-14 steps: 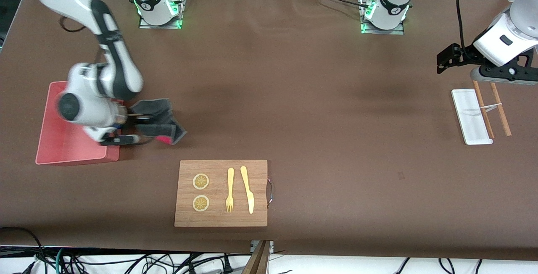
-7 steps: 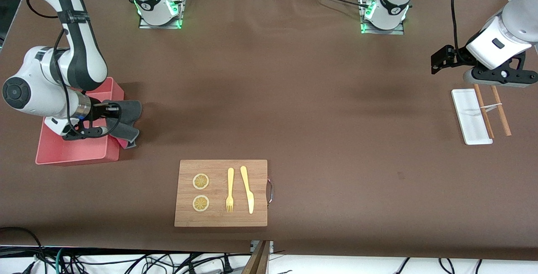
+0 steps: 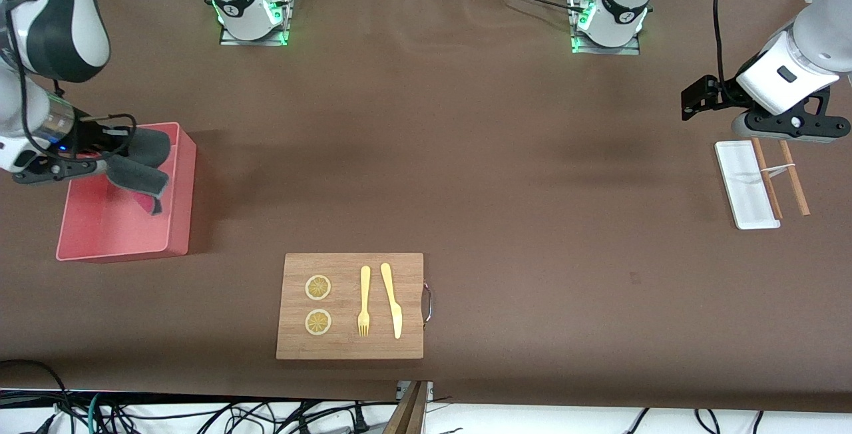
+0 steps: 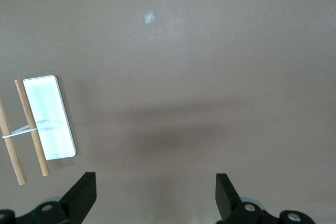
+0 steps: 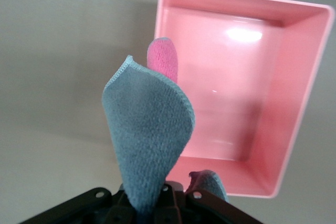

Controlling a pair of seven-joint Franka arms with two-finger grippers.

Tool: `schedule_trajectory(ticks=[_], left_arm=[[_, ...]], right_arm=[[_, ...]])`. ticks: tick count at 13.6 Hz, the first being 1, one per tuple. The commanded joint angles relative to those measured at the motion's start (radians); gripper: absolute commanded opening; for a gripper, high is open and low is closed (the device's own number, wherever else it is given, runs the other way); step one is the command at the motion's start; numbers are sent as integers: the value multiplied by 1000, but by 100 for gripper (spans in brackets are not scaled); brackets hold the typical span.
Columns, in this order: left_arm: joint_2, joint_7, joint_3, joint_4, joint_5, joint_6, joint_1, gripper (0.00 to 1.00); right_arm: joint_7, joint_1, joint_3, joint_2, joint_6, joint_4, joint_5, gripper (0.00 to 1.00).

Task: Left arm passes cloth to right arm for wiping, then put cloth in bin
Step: 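Open the right gripper to drop the cloth into the pink bin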

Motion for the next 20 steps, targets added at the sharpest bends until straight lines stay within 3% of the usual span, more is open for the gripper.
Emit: schedule_trajectory(ticks=[1, 6, 7, 8, 10, 13, 16, 20], left_arm=[[7, -9, -6, 30, -13, -27, -1, 100], [7, -10, -7, 28, -13, -39, -1, 100], [8, -9, -12, 28, -12, -38, -1, 100], [10, -9, -13, 28, -11, -36, -1, 100], [10, -7, -13, 25, -11, -36, -1, 100], [8, -7, -12, 25, -11, -39, -1, 100], [10, -9, -10, 27, -11, -36, 3, 100], [8, -7, -10, 27, -11, -38, 7, 100]], right_arm=[[-45, -23, -18, 1, 13, -21, -26, 0], [-33, -43, -35, 151, 125, -22, -19, 0], [-31, -49, -35, 170, 137, -21, -17, 9], [-30, -50, -35, 184, 155, -19, -14, 34], [-42, -50, -36, 196, 174, -16, 4, 100], [-41, -53, -50, 184, 166, 1, 59, 100], [-30, -52, -41, 97, 102, 1, 84, 100], [97, -50, 39, -34, -5, 13, 112, 100]])
